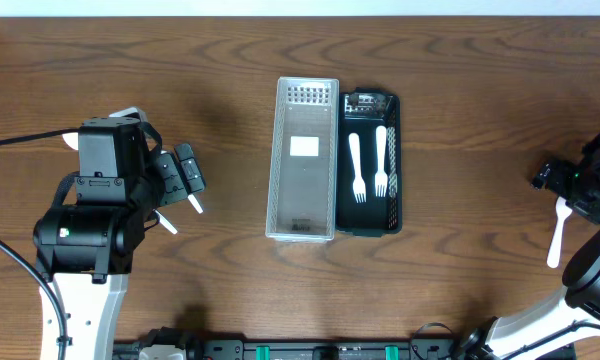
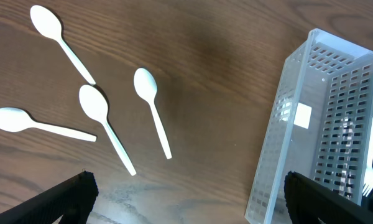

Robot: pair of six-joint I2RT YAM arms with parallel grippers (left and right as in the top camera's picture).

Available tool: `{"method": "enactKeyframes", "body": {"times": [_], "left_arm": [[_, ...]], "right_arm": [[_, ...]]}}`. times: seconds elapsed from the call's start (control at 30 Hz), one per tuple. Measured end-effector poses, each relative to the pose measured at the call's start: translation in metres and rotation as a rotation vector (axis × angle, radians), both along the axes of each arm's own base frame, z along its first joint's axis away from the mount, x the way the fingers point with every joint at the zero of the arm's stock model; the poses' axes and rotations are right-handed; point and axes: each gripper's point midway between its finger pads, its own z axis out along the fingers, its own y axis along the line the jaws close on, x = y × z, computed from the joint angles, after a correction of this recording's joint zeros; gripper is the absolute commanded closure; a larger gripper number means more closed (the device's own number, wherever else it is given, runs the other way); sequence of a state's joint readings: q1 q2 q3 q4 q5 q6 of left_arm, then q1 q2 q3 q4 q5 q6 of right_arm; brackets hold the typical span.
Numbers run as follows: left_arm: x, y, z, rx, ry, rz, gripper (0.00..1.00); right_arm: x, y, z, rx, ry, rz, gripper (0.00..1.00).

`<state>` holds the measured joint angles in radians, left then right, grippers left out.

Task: Pack container
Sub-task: 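Release the fork and move right gripper to the white spoon, then lower right gripper and grasp the white spoon by its bowl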

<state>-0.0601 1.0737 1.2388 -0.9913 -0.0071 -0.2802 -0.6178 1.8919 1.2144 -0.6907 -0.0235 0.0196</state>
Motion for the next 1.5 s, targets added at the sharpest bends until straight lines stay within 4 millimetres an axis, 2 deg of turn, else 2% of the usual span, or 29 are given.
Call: {"method": "enactKeyframes", "body": {"times": [0.13,0.33,0.57,0.77,0.93,1.13,1.5], "left_arm": [[0.000,0.000,0.000,0.000,0.000,0.000,0.02],[0.000,0.000,0.000,0.000,0.000,0.000,0.02],[0.000,0.000,0.000,0.000,0.000,0.000,0.02],[0.000,0.000,0.000,0.000,0.000,0.000,0.02],[0.000,0.000,0.000,0.000,0.000,0.000,0.02],[0.000,0.000,0.000,0.000,0.000,0.000,0.02],[0.000,0.000,0.000,0.000,0.000,0.000,0.02]], "right_arm": [[0.002,-0.001,-0.001,-0.004,-0.006,0.015,0.01],[-0.007,-0.002,-0.020,0.023,0.043,0.015,0.01],[-0.011,-0.008,-0.020,0.024,0.043,-0.003,0.02],[-0.012,-0.009,-0.020,0.020,0.047,-0.009,0.19],[-0.013,-0.009,-0.021,0.021,0.050,-0.011,0.25],[-0.013,-0.008,-0.021,0.023,0.050,-0.011,0.38],[-0.013,-0.007,-0.021,0.028,0.051,-0.012,0.48]]}}
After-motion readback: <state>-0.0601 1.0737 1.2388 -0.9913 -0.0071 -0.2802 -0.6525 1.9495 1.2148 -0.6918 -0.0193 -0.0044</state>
